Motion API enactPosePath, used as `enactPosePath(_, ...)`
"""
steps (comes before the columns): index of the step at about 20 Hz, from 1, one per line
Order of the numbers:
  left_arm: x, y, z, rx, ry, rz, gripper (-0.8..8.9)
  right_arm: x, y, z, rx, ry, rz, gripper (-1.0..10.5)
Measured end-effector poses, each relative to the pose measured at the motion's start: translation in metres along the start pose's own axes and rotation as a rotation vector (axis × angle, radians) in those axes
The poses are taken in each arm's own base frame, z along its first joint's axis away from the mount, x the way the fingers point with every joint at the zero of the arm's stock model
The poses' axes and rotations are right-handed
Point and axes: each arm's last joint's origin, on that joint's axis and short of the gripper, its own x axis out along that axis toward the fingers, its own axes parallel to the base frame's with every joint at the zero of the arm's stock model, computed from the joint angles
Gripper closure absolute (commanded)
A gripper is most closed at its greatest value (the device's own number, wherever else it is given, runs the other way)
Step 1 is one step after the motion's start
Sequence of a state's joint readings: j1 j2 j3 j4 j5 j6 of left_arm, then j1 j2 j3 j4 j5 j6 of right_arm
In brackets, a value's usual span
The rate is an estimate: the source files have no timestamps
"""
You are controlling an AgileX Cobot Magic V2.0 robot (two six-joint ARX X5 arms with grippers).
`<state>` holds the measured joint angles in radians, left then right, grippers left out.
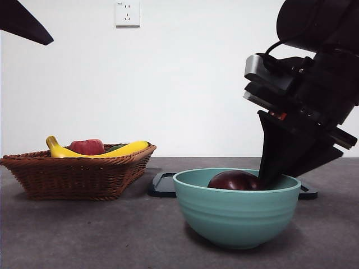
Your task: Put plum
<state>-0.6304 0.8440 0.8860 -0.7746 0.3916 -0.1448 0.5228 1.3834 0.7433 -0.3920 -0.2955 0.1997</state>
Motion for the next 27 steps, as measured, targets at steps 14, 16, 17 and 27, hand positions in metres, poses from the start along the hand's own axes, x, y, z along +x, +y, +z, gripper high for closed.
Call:
enactPosePath(14,0.0,0.0,0.0,0.0,0.0,0.0,4.7,-0.035,-0.01,0.047,0.054,-0.19,-0.081,9.4)
enactPosePath(16,0.0,0.0,0.0,0.001,0.0,0.0,4.7,-0.04,-0.017,0.065,0.075,-0.226,-0.096,9.4)
enactPosePath(17,0.0,0.0,0.0,0.001,-0.001,0.0,4.7,-0.039,-0.021,0.074,0.086,-0.233,-0.104,9.4)
enactPosePath(27,0.0,0.0,0.0,0.0,0.0,0.0,4.7,0.0,-0.055,0.132,0.143,-0.202,-0.142,9.4)
